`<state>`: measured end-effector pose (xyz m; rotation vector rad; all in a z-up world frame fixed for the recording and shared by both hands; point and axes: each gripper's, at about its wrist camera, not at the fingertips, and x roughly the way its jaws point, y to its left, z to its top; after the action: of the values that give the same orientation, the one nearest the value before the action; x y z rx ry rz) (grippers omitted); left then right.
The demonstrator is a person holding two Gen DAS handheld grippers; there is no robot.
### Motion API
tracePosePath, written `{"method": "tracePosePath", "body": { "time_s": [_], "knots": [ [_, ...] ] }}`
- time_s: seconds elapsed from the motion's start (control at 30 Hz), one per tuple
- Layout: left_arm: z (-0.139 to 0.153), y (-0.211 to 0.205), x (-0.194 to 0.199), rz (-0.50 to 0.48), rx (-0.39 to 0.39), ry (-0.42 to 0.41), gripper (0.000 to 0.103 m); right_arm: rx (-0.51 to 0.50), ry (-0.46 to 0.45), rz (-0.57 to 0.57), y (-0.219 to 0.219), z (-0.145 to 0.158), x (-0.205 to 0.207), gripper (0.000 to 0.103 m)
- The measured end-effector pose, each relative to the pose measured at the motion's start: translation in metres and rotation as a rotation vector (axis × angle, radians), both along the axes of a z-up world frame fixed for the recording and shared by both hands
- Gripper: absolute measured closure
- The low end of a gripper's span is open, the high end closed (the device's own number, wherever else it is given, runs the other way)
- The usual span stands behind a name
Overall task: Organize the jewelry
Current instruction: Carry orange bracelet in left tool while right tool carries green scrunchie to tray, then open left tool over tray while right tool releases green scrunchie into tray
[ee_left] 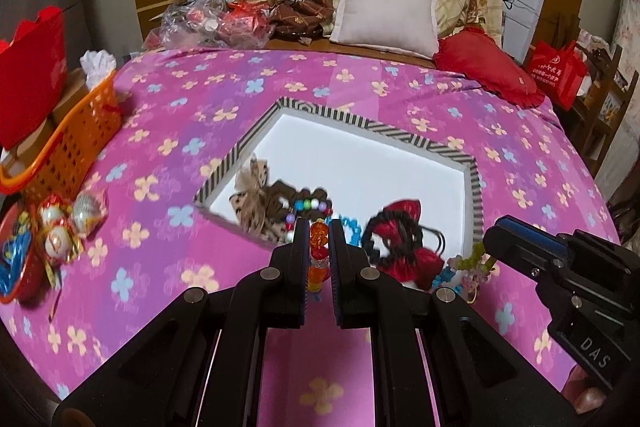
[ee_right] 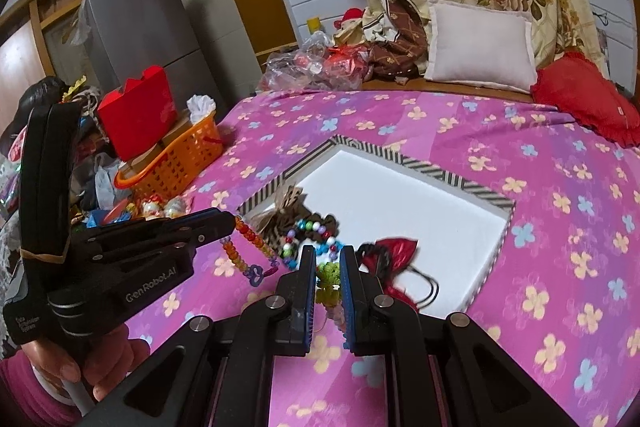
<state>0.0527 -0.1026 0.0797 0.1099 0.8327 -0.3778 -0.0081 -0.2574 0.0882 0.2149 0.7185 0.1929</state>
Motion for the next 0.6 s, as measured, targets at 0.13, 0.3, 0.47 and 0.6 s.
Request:
{"method": "tracePosePath", "body": {
  "time_s": [0.13,0.3,0.47,0.6],
  "knots": [
    [0.003,-0.014,0.016,0.000,0.008,-0.010,0.095,0.017,-0.003,-0.006,-0.005,0.002,0.016,0.092],
    [0.002,-0.028,0.037,0.006,0.008,-0.011,0.095,0.020,0.009,-0.005,-0.005,-0.002,0.036,0.092],
    [-0.009,-0.037,0.059,0.014,0.000,0.025,0.095,0.047,0.031,-0.007,-0.007,-0.013,0.055,0.092],
    [-0.026,-0.038,0.069,0.029,-0.012,0.074,0.095,0.084,0.067,-0.018,-0.011,-0.032,0.066,0.092]
  ]
}}
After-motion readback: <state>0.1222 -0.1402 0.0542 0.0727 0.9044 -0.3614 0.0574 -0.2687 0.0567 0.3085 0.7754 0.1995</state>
